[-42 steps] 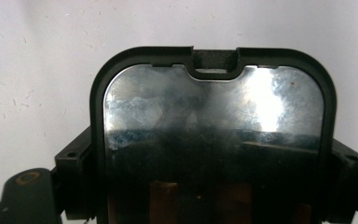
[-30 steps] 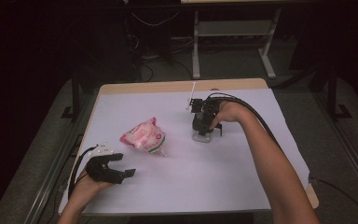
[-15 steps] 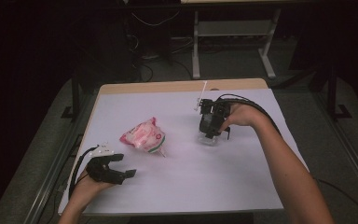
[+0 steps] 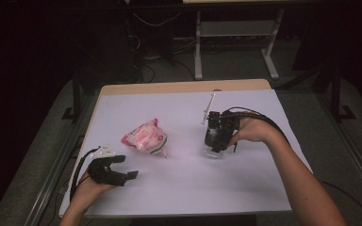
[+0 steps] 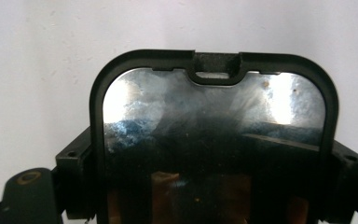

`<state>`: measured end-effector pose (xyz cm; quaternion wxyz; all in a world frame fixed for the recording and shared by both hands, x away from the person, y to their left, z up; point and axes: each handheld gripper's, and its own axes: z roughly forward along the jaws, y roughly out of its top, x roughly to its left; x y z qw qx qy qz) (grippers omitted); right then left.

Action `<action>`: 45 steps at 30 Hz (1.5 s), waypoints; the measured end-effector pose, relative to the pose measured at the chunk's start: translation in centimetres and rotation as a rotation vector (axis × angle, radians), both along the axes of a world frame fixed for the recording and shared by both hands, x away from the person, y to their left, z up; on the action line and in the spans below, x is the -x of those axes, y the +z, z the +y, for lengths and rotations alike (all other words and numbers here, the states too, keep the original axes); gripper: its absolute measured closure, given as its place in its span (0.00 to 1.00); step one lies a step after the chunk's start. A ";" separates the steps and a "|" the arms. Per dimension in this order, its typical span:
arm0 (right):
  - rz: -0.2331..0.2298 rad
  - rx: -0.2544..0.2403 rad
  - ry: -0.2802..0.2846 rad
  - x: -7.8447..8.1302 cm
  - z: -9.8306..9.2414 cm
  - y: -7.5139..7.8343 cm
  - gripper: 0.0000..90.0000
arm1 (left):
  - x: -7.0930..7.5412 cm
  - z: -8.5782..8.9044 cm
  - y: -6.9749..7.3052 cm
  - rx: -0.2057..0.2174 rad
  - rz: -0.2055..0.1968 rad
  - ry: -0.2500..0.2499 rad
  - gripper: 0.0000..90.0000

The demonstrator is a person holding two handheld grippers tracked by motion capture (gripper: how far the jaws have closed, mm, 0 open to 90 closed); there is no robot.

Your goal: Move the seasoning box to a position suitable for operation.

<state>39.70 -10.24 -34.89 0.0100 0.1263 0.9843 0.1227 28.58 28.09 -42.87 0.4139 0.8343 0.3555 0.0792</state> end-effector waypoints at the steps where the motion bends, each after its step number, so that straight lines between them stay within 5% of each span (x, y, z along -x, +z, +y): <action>1: 0.002 -0.006 0.002 0.4 -0.1 0.1 0.17 | 0.0 0.0 0.0 -0.001 -0.001 -0.001 0.14; 14: -0.006 0.015 0.051 4.1 0.8 0.1 0.17 | 0.1 -0.5 0.1 -0.018 -0.011 -0.025 0.14; 22: 0.019 0.056 0.085 5.7 1.8 -1.3 0.17 | 0.1 -0.7 0.0 -0.015 -0.006 -0.028 0.14; 37: 0.009 0.096 0.131 5.9 3.2 -2.7 0.17 | 0.2 -0.8 0.0 -0.016 -0.001 -0.031 0.14; 45: 0.048 0.051 0.103 5.5 2.8 -2.8 0.09 | 0.2 -0.9 -0.1 -0.024 -0.003 -0.044 0.14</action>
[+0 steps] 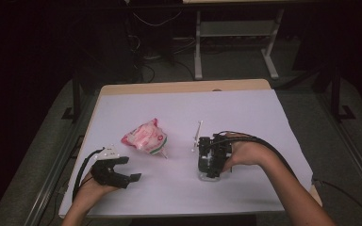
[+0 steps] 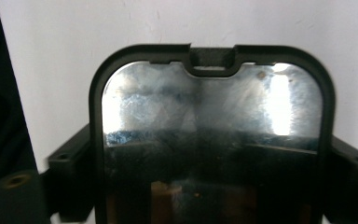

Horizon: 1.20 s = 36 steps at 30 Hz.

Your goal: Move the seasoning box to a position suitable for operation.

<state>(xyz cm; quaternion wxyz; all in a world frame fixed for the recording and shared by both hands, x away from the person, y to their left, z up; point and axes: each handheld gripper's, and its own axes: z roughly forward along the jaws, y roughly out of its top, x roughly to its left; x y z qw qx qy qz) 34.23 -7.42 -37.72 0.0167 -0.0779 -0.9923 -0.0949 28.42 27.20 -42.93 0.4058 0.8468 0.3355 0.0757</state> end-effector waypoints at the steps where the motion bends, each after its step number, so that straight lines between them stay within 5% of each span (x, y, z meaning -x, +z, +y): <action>1: -0.002 -0.007 -0.003 0.0 -0.1 0.0 0.07 | 0.0 0.0 0.0 0.000 0.000 0.000 0.14; 15: -0.049 -0.208 -0.117 1.1 -6.0 2.9 0.03 | 0.1 -0.1 0.0 0.007 0.009 0.006 0.14; 23: -0.069 -0.312 -0.200 1.9 -9.9 2.5 0.03 | 0.2 -0.2 0.0 0.014 0.011 -0.002 0.14; 30: -0.139 -0.508 -0.402 3.5 -14.4 1.0 0.03 | 0.5 -0.8 0.3 0.007 0.007 -0.046 0.14; 36: -0.192 -0.608 -0.559 4.2 -16.6 -1.3 0.03 | 0.7 -1.7 0.5 0.008 0.009 -0.075 0.14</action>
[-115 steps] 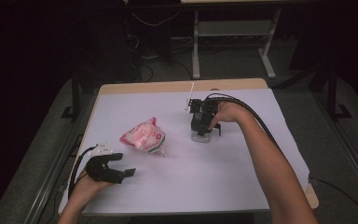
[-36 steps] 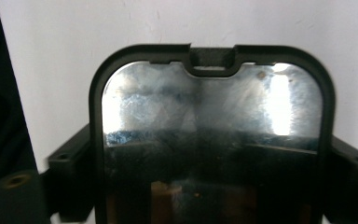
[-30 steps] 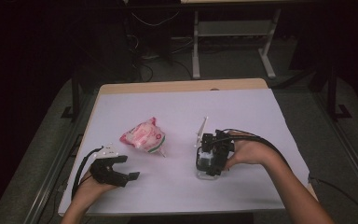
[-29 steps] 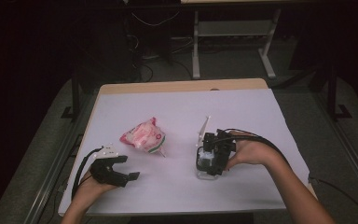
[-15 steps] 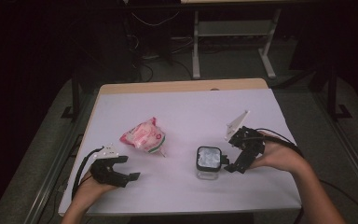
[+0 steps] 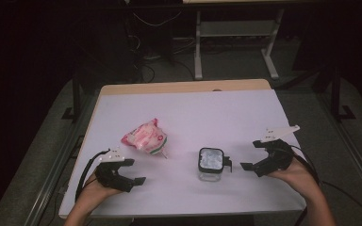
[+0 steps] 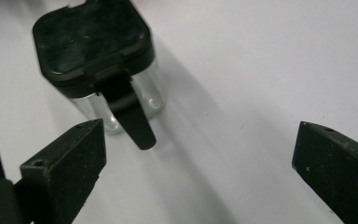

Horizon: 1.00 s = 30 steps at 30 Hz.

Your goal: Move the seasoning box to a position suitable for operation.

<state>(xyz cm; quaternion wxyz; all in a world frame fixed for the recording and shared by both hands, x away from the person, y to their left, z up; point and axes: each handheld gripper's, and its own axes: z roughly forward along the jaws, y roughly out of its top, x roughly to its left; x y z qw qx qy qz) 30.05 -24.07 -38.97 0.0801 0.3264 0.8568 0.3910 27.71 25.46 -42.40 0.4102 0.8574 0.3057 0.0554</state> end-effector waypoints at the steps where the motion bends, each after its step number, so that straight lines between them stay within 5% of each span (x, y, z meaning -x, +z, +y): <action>1: -0.002 -0.007 -0.019 0.0 -0.3 -0.3 0.03 | 0.1 -0.2 0.0 0.001 -0.001 -0.002 0.14; 4: -0.013 -0.054 -0.059 0.2 -0.9 -1.0 0.03 | 0.3 -0.7 0.0 -0.002 -0.008 -0.017 0.14; 7: -0.023 -0.050 -0.086 0.1 -1.2 -1.2 0.03 | 0.5 -1.5 0.1 0.000 -0.008 -0.042 0.14; 21: -0.053 -0.101 -0.109 -0.1 -1.9 -1.2 0.03 | 1.8 -6.0 0.9 0.033 -0.036 -0.174 0.14; 30: -0.070 -0.125 -0.125 -0.3 -2.2 -1.1 0.03 | 1.4 -8.8 1.7 0.062 -0.064 -0.245 0.14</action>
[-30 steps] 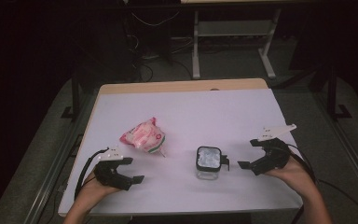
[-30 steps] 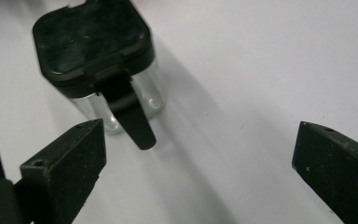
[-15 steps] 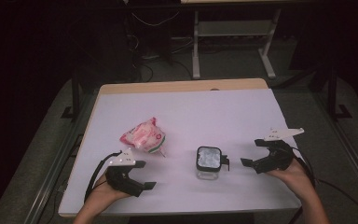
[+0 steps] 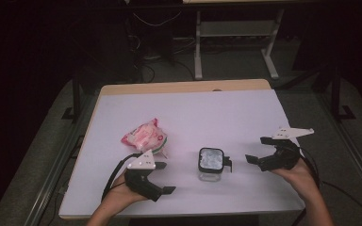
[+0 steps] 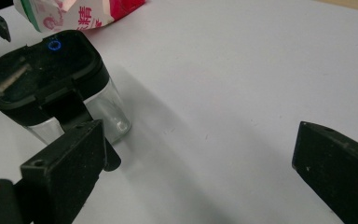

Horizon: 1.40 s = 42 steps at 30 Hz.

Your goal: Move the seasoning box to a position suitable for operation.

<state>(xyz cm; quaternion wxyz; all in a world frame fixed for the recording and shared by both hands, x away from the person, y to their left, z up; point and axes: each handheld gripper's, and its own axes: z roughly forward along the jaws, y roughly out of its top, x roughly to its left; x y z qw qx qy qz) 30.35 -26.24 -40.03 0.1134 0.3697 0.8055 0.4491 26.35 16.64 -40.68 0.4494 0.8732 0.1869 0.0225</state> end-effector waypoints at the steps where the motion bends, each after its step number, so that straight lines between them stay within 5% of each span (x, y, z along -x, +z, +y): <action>1: -0.002 0.001 0.002 0.0 0.0 0.0 0.03 | -0.1 -0.3 0.1 0.001 -0.004 -0.010 0.14; 24: -0.003 -0.002 0.018 -0.3 0.2 -0.3 0.03 | -2.5 -6.6 -0.2 0.033 -0.037 -0.091 0.14; 42: 0.007 -0.013 0.035 -0.3 0.1 -0.3 0.03 | -4.6 -9.1 -1.3 0.050 -0.069 -0.069 0.13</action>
